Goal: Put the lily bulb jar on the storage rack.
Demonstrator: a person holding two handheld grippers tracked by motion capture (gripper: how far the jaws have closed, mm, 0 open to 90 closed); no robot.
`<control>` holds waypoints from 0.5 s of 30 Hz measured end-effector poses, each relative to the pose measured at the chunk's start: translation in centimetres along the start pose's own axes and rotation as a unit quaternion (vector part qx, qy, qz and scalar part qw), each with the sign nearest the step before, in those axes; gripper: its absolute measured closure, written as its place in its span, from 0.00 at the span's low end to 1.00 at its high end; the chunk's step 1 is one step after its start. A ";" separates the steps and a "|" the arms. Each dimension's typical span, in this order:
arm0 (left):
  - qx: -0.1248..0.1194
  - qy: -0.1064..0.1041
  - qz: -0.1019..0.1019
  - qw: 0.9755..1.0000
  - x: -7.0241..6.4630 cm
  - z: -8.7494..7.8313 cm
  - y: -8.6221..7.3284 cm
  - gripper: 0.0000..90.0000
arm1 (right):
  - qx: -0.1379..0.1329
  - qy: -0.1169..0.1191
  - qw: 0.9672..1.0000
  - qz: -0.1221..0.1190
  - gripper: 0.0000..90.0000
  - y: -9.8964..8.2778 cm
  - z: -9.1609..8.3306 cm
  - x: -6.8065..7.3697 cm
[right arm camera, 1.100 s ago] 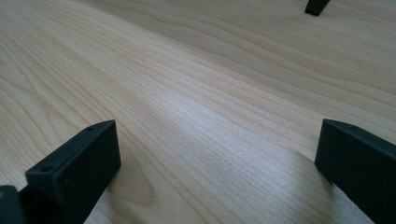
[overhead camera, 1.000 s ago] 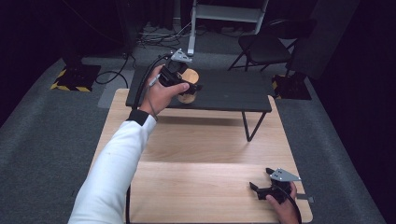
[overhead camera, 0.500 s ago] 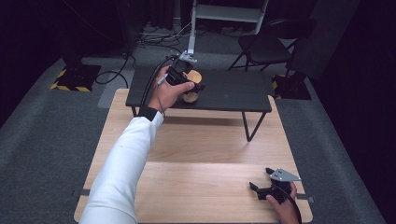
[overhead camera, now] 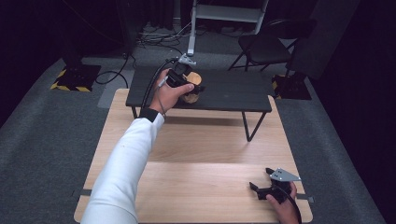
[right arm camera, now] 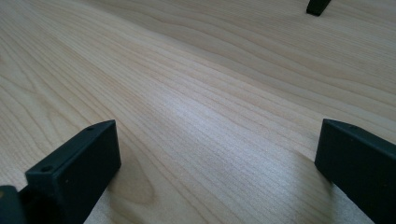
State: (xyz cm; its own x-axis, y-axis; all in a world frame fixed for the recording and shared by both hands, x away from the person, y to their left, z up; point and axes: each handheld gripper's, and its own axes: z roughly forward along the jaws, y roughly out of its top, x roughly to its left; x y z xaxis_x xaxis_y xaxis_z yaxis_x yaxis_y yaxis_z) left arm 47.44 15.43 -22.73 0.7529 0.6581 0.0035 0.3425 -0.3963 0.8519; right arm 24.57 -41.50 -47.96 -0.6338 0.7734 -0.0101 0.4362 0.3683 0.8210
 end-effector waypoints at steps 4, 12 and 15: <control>-0.007 -0.002 -0.016 1.000 0.1 -0.2 -0.2 0.10 | 0.000 0.000 1.000 0.000 0.00 0.0 0.0 0.0; -0.040 0.020 -0.019 0.999 -1.5 -2.6 -1.6 0.03 | 0.000 0.000 1.000 0.000 0.00 0.0 0.0 0.0; -0.051 0.036 -0.014 0.998 -2.2 -3.9 -2.2 0.02 | 0.000 0.000 1.000 0.000 0.00 0.0 0.0 0.0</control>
State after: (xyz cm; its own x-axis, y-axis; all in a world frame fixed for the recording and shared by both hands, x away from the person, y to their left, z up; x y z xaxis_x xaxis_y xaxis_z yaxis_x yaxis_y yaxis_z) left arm 42.82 17.33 -22.54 0.7003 0.7138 0.0123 0.3023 -0.3122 0.9007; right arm 24.57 -41.50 -47.96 -0.6339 0.7733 -0.0102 0.4360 0.3683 0.8211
